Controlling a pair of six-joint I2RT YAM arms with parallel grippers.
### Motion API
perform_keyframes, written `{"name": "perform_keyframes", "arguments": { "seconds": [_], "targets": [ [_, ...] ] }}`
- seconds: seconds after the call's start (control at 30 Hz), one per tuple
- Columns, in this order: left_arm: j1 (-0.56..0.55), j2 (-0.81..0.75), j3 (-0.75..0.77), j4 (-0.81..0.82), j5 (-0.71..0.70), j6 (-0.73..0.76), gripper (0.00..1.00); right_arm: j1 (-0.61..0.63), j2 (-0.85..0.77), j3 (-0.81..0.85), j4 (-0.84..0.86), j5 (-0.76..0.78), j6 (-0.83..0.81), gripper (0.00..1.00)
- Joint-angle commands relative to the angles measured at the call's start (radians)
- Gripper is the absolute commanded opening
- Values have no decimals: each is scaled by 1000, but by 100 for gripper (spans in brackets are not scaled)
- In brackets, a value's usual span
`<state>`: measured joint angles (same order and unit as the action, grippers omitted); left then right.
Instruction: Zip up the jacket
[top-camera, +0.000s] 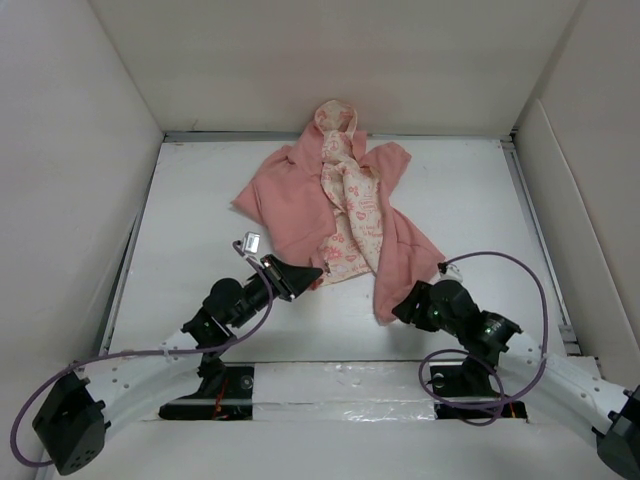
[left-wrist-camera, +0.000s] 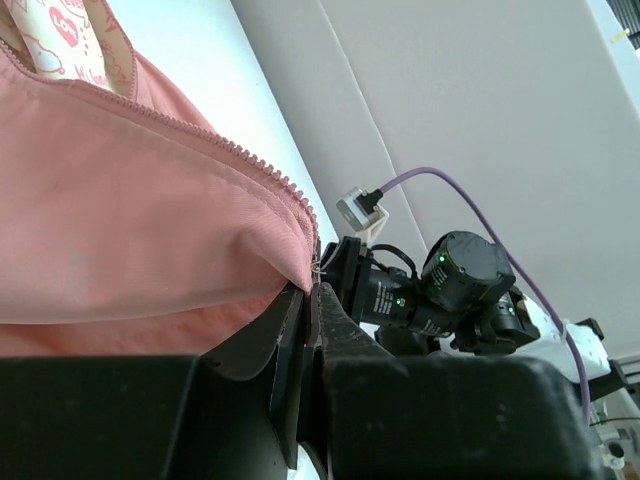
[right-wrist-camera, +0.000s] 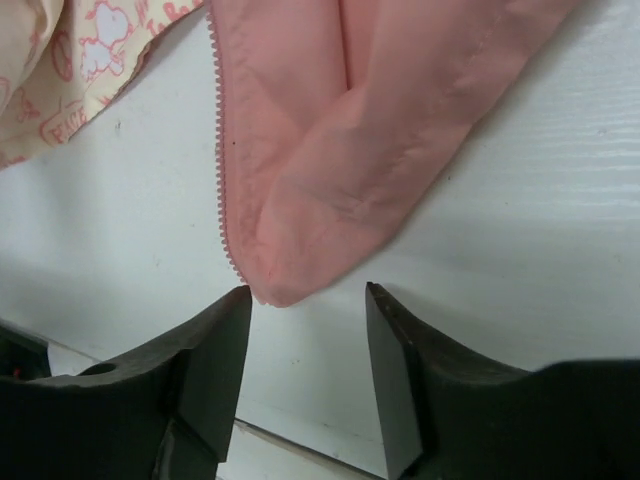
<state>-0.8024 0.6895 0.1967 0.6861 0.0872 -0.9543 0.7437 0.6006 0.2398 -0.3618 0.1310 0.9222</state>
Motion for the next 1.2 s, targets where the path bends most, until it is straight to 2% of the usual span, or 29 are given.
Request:
{"name": "perform_keyframes", "arguments": {
  "seconds": [0.0,0.27,0.43,0.53,0.67,0.77,1.03,1.13,1.17],
  "targets": [
    [5,-34,46,23,28,48,0,14,27,13,-19,68,98,58],
    [5,-61,49,15,34,97,0,14,133,-26,96,47,196,55],
    [5,-35,53,27,54,106,0,14,139,-94,242,15,251,55],
    [5,-35,52,27,52,108,0,14,136,-111,253,10,253,51],
    [5,-31,50,36,49,104,0,14,101,-115,239,45,267,39],
    [5,-18,52,43,49,100,0,14,74,-149,312,51,270,31],
    [5,10,47,56,52,83,0,14,71,-129,320,70,242,18],
    [5,25,47,66,55,75,0,14,76,-148,389,36,244,28],
    [5,28,46,69,55,74,0,14,76,-148,392,24,244,41]
  ]
}}
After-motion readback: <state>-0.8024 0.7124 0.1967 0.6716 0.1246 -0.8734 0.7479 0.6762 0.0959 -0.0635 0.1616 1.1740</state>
